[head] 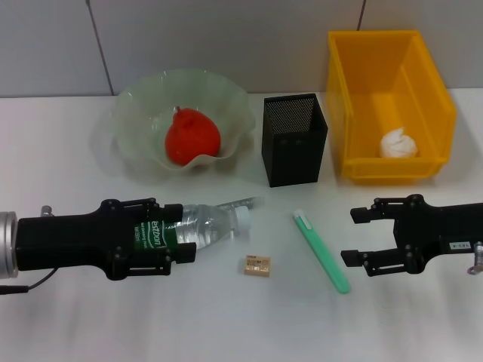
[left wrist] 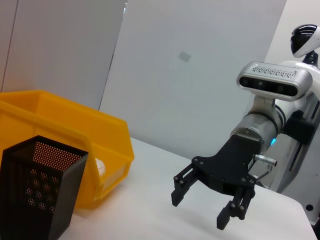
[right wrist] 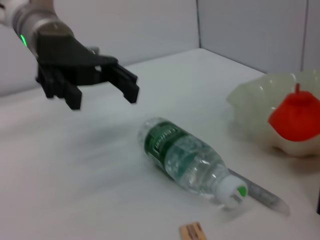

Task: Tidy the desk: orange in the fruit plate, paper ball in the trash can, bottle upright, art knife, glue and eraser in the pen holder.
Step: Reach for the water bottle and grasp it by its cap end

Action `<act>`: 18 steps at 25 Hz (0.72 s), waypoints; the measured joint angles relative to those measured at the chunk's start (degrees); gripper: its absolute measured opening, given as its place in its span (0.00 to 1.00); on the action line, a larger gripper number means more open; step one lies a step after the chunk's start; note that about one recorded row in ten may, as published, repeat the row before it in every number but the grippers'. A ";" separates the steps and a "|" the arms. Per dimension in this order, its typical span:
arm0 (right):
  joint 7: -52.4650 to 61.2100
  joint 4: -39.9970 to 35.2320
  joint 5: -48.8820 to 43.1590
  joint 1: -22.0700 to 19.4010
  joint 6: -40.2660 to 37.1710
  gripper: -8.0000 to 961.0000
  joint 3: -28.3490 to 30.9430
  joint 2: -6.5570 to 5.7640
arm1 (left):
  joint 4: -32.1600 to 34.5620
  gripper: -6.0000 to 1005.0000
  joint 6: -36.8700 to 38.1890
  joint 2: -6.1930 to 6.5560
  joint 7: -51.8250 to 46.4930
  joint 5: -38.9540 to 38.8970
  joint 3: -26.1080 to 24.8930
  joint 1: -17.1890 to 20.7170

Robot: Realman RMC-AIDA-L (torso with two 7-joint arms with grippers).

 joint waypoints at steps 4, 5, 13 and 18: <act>-1.42 0.18 -0.06 -0.47 0.98 0.82 0.30 0.04 | 0.43 0.76 -0.24 0.02 -0.71 0.04 0.00 -0.54; -1.60 0.16 -0.09 -0.60 1.17 0.82 0.24 0.05 | 0.59 0.76 -0.26 0.02 -0.82 0.05 0.00 -0.62; -1.68 0.12 -0.43 -0.81 1.60 0.82 0.66 -0.12 | 11.30 0.76 -2.36 -1.77 -6.75 4.75 0.50 -4.78; -1.30 0.07 -0.61 -0.88 2.19 0.82 0.69 -0.26 | 20.88 0.76 -3.73 -4.41 -14.02 15.18 0.54 -11.85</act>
